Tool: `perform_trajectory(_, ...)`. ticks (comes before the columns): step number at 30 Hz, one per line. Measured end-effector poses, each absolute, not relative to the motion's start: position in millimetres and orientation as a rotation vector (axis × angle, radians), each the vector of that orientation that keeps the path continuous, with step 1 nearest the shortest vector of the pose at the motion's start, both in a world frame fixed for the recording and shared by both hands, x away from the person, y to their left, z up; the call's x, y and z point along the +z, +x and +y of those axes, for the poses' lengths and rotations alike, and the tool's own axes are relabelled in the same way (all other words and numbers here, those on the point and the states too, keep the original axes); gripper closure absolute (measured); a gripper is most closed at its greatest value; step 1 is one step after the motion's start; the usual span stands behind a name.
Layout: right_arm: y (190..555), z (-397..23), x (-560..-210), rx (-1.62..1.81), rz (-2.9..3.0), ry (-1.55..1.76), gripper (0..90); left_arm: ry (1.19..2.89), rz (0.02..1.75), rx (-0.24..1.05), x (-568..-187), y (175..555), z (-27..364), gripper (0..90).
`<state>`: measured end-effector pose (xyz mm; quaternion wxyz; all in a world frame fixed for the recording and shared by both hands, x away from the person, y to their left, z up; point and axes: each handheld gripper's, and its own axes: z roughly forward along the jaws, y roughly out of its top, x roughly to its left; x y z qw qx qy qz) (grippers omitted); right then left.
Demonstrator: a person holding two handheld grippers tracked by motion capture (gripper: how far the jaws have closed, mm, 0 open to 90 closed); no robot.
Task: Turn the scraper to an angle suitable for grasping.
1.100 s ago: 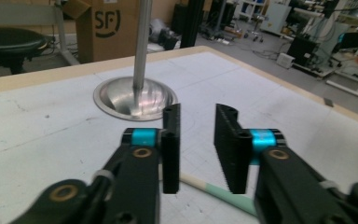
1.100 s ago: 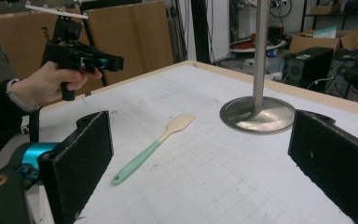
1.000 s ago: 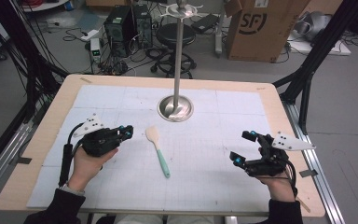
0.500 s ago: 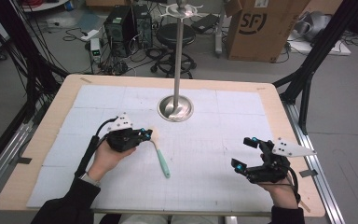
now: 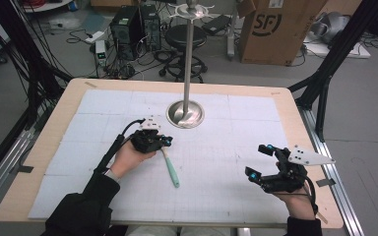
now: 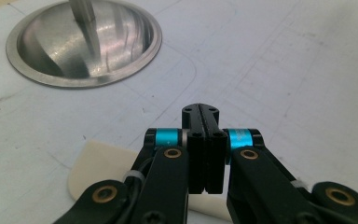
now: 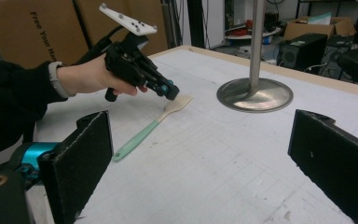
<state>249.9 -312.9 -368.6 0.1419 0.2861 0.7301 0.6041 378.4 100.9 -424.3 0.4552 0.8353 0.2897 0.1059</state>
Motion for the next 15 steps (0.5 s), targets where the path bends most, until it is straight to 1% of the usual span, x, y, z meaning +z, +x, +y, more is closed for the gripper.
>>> perform_trajectory(3, 250.2, -311.7, -367.2, 1.744, 2.114, 0.812, 5.5, 2.101, 0.696, 0.274, -429.6, 379.2, 96.5, 89.8)
perform_trajectory(7, 251.3, -310.3, -367.3, 1.747, 2.112, 0.809, 5.5, 2.128, 0.723, 0.259, -435.8, 381.4, 94.5, 89.7)
perform_trajectory(9, 251.4, -309.7, -367.1, 1.748, 2.110, 0.804, 5.5, 2.144, 0.687, 0.282, -437.3, 380.1, 90.9, 89.7)
perform_trajectory(13, 251.9, -310.5, -366.9, 1.753, 2.098, 0.803, 5.5, 2.143, 0.713, 0.314, -440.4, 386.1, 91.4, 89.7)
perform_trajectory(15, 252.1, -310.9, -367.3, 1.756, 2.097, 0.806, 5.5, 2.133, 0.738, 0.309, -442.0, 391.6, 94.0, 89.7)
